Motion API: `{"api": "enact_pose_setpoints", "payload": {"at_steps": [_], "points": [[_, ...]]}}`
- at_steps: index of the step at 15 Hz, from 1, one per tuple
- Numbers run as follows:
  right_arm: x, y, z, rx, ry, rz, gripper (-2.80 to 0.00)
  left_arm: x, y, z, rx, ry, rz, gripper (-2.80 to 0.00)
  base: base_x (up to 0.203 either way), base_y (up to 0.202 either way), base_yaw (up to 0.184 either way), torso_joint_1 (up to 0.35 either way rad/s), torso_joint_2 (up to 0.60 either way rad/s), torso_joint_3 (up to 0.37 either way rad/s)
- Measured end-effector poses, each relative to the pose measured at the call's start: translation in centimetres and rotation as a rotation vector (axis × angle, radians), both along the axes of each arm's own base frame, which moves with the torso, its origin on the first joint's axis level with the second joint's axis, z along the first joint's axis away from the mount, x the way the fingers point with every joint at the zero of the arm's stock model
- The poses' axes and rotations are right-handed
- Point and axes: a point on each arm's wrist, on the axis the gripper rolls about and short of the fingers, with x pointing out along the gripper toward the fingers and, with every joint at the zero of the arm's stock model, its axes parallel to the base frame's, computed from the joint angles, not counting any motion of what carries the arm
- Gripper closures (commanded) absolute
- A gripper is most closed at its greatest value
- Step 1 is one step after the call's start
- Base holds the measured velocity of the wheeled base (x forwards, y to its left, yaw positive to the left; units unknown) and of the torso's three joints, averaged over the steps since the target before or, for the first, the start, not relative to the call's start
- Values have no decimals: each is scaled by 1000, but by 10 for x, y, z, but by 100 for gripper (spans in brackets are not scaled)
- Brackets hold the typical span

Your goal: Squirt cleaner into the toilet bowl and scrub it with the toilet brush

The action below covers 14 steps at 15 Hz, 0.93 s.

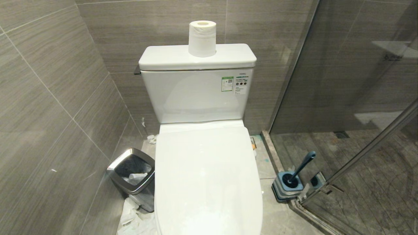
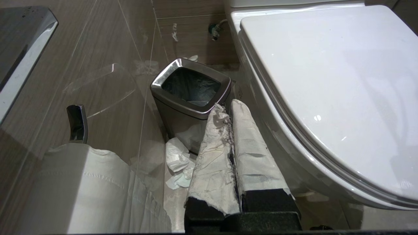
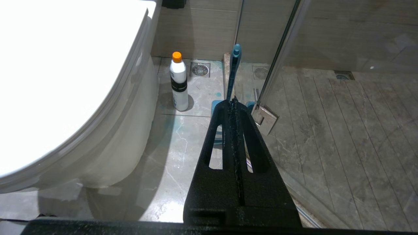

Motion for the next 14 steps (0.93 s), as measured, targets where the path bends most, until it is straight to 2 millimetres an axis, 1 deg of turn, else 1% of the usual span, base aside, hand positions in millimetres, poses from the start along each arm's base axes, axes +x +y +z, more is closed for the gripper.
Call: {"api": "enact_pose_setpoints", "payload": {"at_steps": [14], "points": [[0,0,0,0,0,0,0,0,0,0,1,0,0,0,0,0,0,0,0,0]]}}
